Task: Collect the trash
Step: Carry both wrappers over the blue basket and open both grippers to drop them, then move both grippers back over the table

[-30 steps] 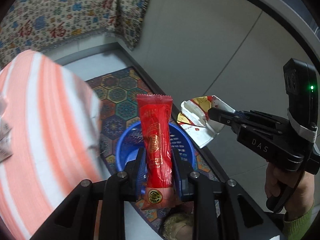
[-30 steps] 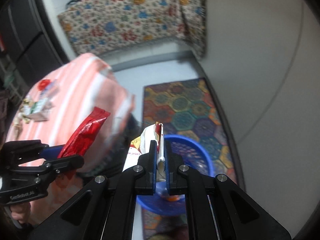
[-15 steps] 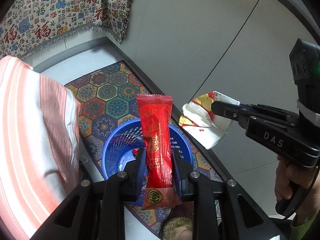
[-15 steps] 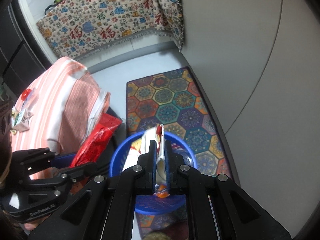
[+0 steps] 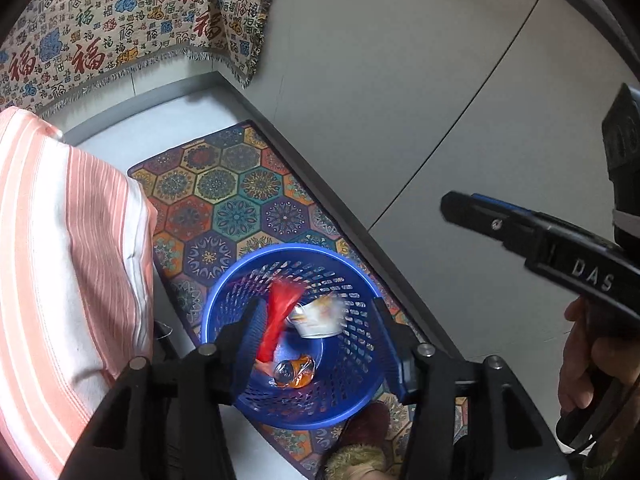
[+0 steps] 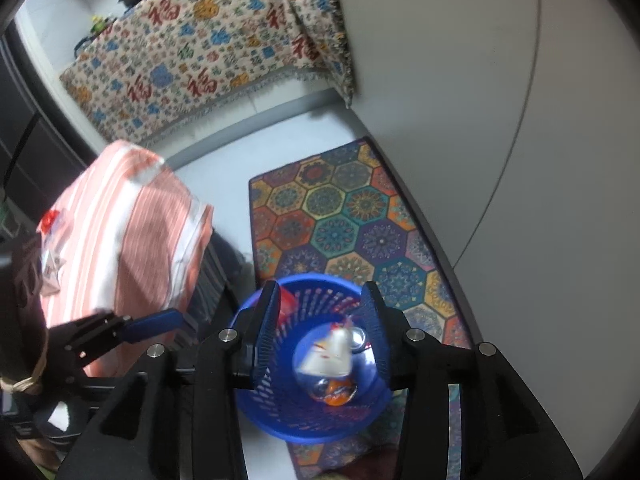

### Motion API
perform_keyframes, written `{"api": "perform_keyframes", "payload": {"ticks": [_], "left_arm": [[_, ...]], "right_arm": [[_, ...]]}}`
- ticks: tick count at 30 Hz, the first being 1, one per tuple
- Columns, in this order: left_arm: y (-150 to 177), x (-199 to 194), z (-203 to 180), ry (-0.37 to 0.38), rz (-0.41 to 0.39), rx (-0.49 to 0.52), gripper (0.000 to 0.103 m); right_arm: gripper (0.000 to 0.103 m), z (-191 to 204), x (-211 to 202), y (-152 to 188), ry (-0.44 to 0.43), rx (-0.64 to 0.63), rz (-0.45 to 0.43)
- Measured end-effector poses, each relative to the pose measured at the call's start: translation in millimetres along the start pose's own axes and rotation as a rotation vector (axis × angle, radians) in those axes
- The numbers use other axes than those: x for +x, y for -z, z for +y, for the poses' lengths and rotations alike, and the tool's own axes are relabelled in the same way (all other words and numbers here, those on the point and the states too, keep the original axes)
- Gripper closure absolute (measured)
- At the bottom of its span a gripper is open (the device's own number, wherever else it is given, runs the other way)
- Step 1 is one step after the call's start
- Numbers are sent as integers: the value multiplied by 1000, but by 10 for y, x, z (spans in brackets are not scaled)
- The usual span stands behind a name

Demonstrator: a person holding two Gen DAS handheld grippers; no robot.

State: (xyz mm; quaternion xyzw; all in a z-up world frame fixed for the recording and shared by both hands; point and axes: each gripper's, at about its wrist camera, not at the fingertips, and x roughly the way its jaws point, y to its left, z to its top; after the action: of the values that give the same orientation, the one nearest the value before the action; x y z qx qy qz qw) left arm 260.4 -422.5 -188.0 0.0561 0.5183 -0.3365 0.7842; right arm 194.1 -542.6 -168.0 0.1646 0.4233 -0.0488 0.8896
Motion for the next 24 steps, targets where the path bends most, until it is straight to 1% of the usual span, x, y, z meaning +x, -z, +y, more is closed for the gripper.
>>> {"api": "perform_keyframes", "payload": {"ticks": [5, 7, 10, 13, 18, 20, 23, 24], "left_arm": [[19, -154, -4, -7, -29, 4, 49], [58, -273, -5, -9, -49, 4, 49], [144, -486, -1, -18, -83, 8, 49], [292, -712, 32, -38, -111, 14, 49], [627, -1101, 254, -105, -148, -8, 49], [758, -1233, 400, -135, -155, -32, 49], [960, -1432, 670, -181, -159, -77, 49], [1037, -1505, 784, -208, -160, -94, 49]], "right_arm": [[57, 15, -117, -46, 14, 3, -56], [56, 37, -144, -63, 18, 0, -76], [55, 99, -186, -87, 21, -17, -104], [55, 201, -227, -106, 21, -43, -125], [55, 516, -263, -93, 1, -130, -154], [52, 715, -248, -53, -22, -172, -150], [52, 1087, -206, 21, -73, -258, -132], [52, 1229, -192, 53, -96, -289, -126]]}}
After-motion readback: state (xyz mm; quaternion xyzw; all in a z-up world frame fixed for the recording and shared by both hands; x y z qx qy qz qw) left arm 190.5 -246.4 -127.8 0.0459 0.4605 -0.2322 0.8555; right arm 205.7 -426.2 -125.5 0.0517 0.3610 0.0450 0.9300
